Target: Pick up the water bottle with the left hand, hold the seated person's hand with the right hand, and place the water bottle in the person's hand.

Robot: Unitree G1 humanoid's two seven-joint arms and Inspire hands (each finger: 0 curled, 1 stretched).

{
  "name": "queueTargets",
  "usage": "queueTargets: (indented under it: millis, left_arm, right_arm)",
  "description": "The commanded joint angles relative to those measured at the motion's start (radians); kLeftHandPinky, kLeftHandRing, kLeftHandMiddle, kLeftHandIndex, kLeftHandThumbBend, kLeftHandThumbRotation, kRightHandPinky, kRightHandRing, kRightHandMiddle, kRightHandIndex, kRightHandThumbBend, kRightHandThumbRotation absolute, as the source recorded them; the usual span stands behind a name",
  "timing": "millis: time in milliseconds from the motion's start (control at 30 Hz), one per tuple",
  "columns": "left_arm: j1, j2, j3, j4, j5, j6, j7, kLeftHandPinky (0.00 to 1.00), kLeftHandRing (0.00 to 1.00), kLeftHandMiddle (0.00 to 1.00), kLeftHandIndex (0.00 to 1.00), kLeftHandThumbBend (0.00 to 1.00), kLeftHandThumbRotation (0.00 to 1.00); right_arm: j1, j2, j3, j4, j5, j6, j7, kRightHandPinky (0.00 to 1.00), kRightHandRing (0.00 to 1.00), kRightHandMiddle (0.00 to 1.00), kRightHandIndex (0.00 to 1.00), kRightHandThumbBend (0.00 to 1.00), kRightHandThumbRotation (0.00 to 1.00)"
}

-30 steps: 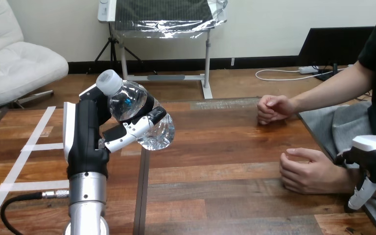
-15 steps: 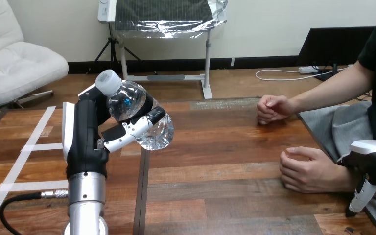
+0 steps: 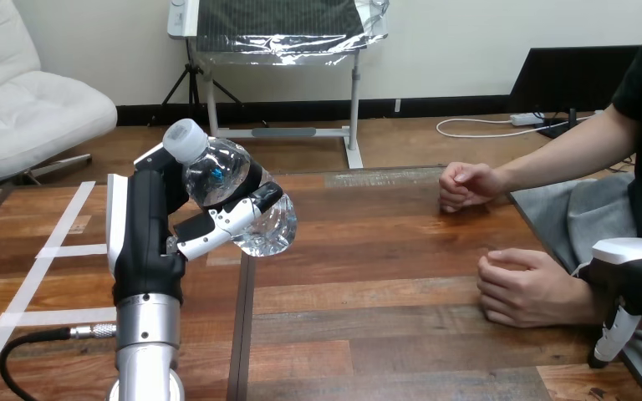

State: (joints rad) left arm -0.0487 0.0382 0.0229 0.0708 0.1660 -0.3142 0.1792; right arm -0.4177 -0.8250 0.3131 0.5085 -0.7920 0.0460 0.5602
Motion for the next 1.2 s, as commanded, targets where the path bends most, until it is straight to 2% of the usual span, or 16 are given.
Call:
queueTargets:
  millis: [0, 400, 667, 900, 1167]
  left_arm:
    - [-0.061, 0.015, 0.013, -0.044, 0.001, -0.018, 0.000, 0.39, 0.42, 0.46, 0.50, 0.62, 0.00]
    - [-0.062, 0.015, 0.013, -0.045, 0.016, -0.017, 0.009, 0.39, 0.42, 0.46, 0.50, 0.62, 0.00]
    - [-0.064, 0.013, 0.013, -0.045, 0.008, -0.015, 0.004, 0.39, 0.42, 0.46, 0.50, 0.62, 0.00]
    - [-0.064, 0.013, 0.013, -0.048, 0.003, -0.012, 0.000, 0.39, 0.42, 0.46, 0.50, 0.62, 0.00]
    - [-0.065, 0.016, 0.016, -0.043, 0.008, -0.015, 0.004, 0.39, 0.42, 0.46, 0.50, 0.62, 0.00]
  right_arm:
    - [-0.074, 0.021, 0.019, 0.025, 0.002, -0.016, -0.020, 0.71, 0.81, 0.87, 0.85, 0.69, 0.00]
    - [-0.096, 0.036, 0.034, 0.067, 0.011, -0.019, -0.009, 0.69, 0.80, 0.87, 0.85, 0.66, 0.00]
    - [-0.103, 0.041, 0.041, 0.087, 0.021, -0.035, -0.019, 0.69, 0.78, 0.86, 0.84, 0.64, 0.00]
    - [-0.106, 0.046, 0.039, 0.097, 0.040, -0.047, -0.024, 0.64, 0.73, 0.80, 0.80, 0.63, 0.00]
    - [-0.098, 0.056, 0.035, 0.091, 0.055, -0.034, -0.043, 0.53, 0.64, 0.73, 0.74, 0.64, 0.00]
